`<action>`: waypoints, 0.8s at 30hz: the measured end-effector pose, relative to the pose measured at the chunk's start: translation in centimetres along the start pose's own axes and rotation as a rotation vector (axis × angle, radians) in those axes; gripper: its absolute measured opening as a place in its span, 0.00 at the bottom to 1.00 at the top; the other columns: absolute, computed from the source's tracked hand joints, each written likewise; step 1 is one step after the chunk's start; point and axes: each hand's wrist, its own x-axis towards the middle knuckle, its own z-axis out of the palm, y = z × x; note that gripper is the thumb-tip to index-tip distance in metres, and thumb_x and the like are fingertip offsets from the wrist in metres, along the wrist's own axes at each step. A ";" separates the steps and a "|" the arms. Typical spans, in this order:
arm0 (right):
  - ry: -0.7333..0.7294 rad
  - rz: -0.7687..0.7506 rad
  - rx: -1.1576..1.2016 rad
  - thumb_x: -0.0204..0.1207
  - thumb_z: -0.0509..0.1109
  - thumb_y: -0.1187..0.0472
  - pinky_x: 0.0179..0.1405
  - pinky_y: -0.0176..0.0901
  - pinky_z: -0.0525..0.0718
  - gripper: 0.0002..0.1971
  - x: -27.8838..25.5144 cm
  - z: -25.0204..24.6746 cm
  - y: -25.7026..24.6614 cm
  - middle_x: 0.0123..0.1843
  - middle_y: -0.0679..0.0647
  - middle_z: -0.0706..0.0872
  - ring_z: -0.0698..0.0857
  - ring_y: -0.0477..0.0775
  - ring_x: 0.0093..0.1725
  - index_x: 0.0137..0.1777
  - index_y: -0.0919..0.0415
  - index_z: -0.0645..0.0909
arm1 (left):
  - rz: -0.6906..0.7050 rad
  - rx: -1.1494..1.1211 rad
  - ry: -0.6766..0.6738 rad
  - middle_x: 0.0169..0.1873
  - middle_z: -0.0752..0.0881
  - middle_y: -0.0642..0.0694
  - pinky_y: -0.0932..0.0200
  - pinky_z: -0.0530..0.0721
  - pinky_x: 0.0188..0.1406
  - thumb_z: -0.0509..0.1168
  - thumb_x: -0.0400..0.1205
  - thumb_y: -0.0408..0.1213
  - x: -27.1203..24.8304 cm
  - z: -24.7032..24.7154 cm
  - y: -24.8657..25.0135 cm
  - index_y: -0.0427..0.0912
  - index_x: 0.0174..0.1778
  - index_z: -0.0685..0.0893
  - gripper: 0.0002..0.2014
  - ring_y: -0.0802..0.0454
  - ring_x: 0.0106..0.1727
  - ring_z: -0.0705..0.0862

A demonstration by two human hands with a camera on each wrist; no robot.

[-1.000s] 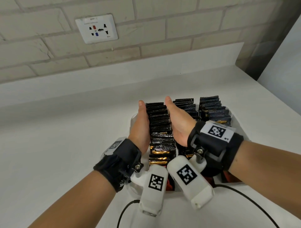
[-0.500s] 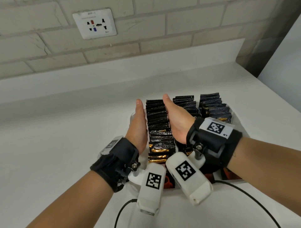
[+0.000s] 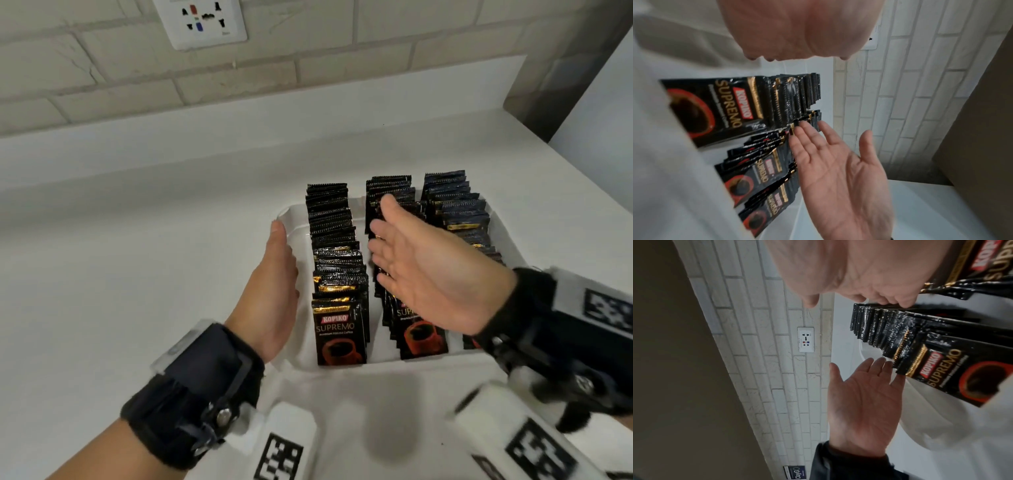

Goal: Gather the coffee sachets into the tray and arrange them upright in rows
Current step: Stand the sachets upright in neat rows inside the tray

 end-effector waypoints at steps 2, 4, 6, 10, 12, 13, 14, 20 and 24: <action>-0.007 0.026 0.020 0.80 0.46 0.40 0.76 0.41 0.53 0.26 -0.6 0.2 0.2 0.58 0.29 0.57 0.58 0.37 0.76 0.76 0.48 0.55 | -0.002 0.007 0.002 0.22 0.83 0.67 0.81 0.76 0.23 0.34 0.86 0.54 -0.8 1.5 -0.1 0.47 0.58 0.69 0.22 0.76 0.23 0.81; 0.009 0.045 0.006 0.81 0.46 0.40 0.76 0.42 0.53 0.25 -0.8 0.8 0.3 0.59 0.30 0.62 0.60 0.37 0.75 0.74 0.49 0.56 | -0.015 -0.023 0.014 0.23 0.85 0.65 0.78 0.78 0.20 0.35 0.86 0.54 -0.5 1.7 -0.7 0.52 0.48 0.75 0.23 0.72 0.23 0.83; 0.034 0.078 0.004 0.82 0.47 0.41 0.74 0.39 0.57 0.20 -0.4 1.1 0.5 0.53 0.32 0.65 0.74 0.34 0.65 0.68 0.50 0.61 | -0.045 -0.062 -0.001 0.26 0.89 0.54 0.72 0.81 0.20 0.37 0.85 0.58 -0.2 1.9 -1.1 0.48 0.40 0.82 0.30 0.64 0.28 0.87; 0.049 0.092 0.018 0.82 0.49 0.42 0.72 0.38 0.59 0.18 -0.2 1.8 0.9 0.47 0.32 0.71 0.79 0.29 0.44 0.64 0.51 0.67 | -0.116 -0.208 -0.045 0.42 0.91 0.41 0.62 0.88 0.29 0.39 0.82 0.63 -0.1 2.4 -1.4 0.40 0.52 0.86 0.36 0.51 0.41 0.91; 0.039 0.083 -0.009 0.81 0.50 0.40 0.78 0.44 0.51 0.28 -0.2 1.7 1.1 0.68 0.41 0.71 0.67 0.38 0.72 0.76 0.53 0.59 | -0.105 -0.229 -0.033 0.53 0.89 0.38 0.60 0.89 0.37 0.40 0.82 0.63 0.0 2.7 -1.5 0.40 0.63 0.81 0.35 0.48 0.50 0.89; 0.034 0.086 -0.010 0.81 0.50 0.40 0.77 0.43 0.51 0.29 -0.4 1.8 1.0 0.73 0.43 0.68 0.63 0.43 0.75 0.78 0.54 0.58 | -0.101 -0.230 -0.034 0.54 0.88 0.39 0.60 0.89 0.37 0.40 0.82 0.63 0.0 2.8 -1.5 0.41 0.64 0.80 0.34 0.48 0.50 0.89; 0.034 0.088 0.003 0.81 0.50 0.41 0.74 0.39 0.55 0.26 -0.2 1.6 1.1 0.67 0.41 0.72 0.70 0.42 0.69 0.74 0.54 0.62 | -0.100 -0.226 -0.022 0.52 0.89 0.39 0.60 0.89 0.35 0.40 0.82 0.62 0.0 2.8 -1.4 0.42 0.62 0.81 0.34 0.49 0.49 0.90; 0.020 0.035 -0.025 0.81 0.47 0.42 0.51 0.22 0.77 0.22 -0.8 0.3 0.5 0.55 0.36 0.77 0.83 0.27 0.48 0.66 0.54 0.69 | 0.053 0.080 0.052 0.32 0.90 0.60 0.78 0.80 0.26 0.36 0.85 0.57 -0.5 2.4 -0.6 0.51 0.48 0.80 0.27 0.71 0.34 0.87; 0.059 -0.058 0.022 0.69 0.52 0.35 0.77 0.44 0.56 0.42 -2.8 -2.1 -1.4 0.83 0.54 0.53 0.55 0.49 0.81 0.82 0.51 0.46 | 0.158 0.139 0.136 0.71 0.75 0.61 0.59 0.62 0.77 0.43 0.75 0.72 -1.3 1.9 1.5 0.55 0.73 0.71 0.37 0.70 0.69 0.71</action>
